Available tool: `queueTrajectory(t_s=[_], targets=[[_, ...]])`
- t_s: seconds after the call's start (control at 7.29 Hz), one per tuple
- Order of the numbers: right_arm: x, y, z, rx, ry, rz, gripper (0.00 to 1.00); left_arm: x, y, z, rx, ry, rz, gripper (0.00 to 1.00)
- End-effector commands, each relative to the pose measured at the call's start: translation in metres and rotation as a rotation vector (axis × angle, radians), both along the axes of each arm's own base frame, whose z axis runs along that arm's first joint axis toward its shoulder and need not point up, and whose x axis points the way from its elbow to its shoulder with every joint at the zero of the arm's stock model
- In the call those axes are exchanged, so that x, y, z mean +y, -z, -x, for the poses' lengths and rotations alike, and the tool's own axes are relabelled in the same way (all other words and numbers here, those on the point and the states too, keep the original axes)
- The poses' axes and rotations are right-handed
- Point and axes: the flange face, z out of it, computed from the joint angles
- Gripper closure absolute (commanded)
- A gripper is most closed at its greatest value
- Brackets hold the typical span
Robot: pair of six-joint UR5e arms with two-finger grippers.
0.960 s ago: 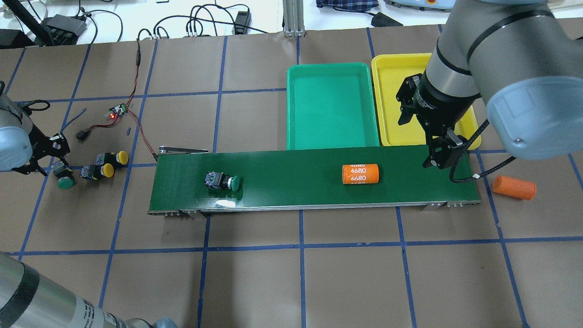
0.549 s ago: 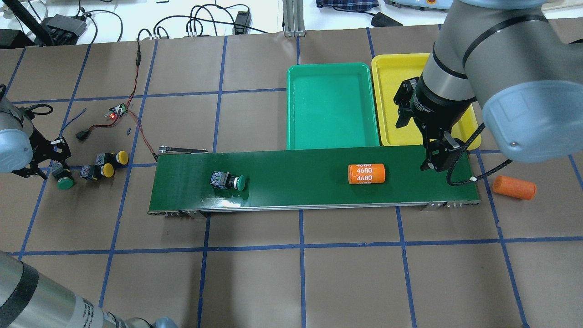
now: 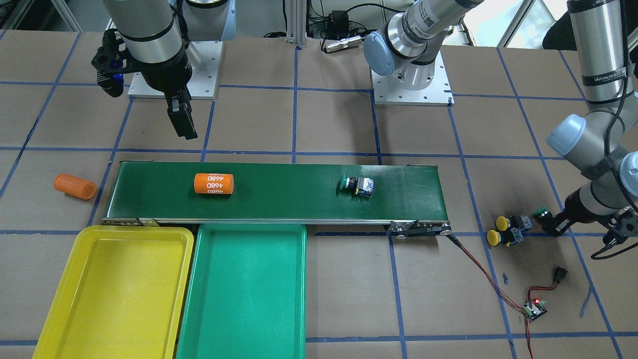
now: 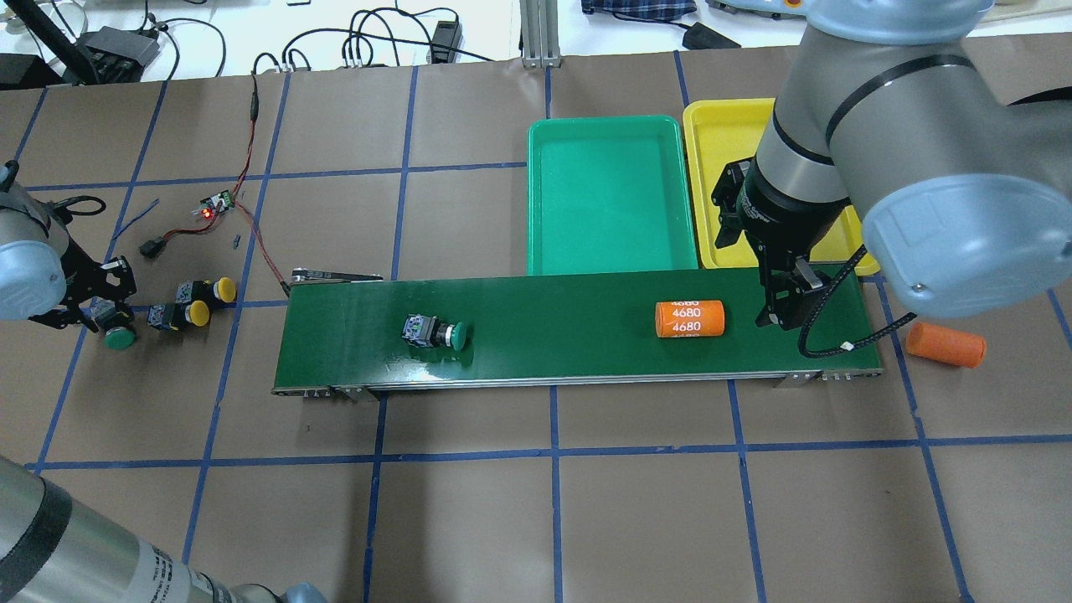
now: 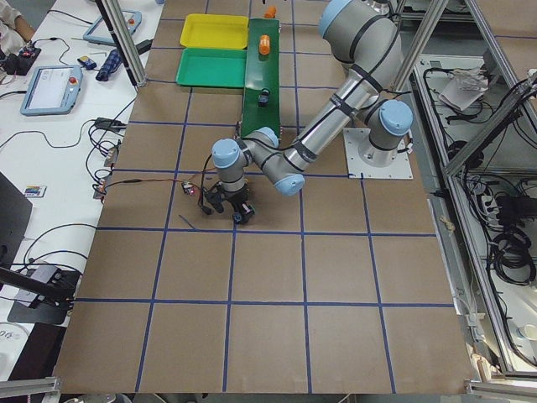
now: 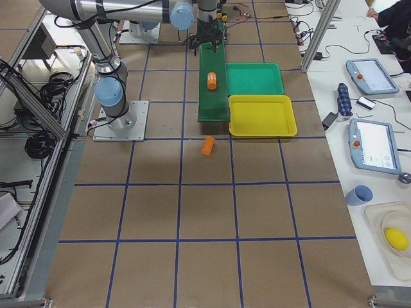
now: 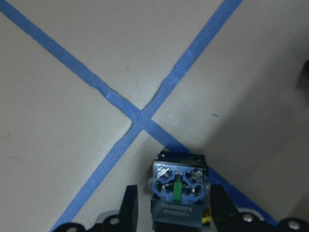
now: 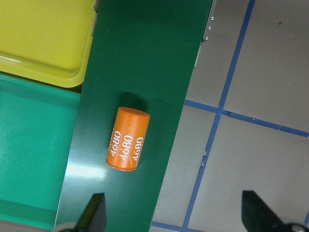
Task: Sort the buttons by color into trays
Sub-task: 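Grasp another green switch with the left gripper while the right gripper hovers over the belt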
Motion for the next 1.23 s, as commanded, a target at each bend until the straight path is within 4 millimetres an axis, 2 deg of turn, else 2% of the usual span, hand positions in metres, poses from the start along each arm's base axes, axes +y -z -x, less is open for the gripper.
queueTrajectory(t_s=[0.0, 0.14, 0.41, 0.55, 0.69, 1.1], targets=[[-0.003, 0.010, -0.018, 0.003, 0.017, 0.008, 0.00, -0.007, -0.005, 0.002, -0.009, 0.008, 0.009, 0.73], [-0.007, 0.016, -0.023, 0.006, 0.036, 0.009, 0.00, -0.008, -0.009, 0.003, -0.015, -0.006, 0.018, 0.56], [-0.009, 0.020, -0.023, 0.009, 0.041, 0.000, 0.00, -0.009, -0.024, 0.008, -0.029, -0.033, 0.043, 0.59], [-0.010, 0.022, -0.023, 0.008, 0.040, -0.003, 0.00, -0.013, -0.032, 0.018, -0.038, -0.049, 0.062, 0.59], [-0.010, 0.023, -0.024, 0.002, 0.055, -0.008, 0.00, -0.019, -0.044, 0.036, -0.052, -0.075, 0.088, 0.63], [-0.004, 0.052, -0.024, -0.005, 0.092, 0.014, 0.00, -0.025, -0.075, 0.072, -0.067, -0.145, 0.132, 0.62]])
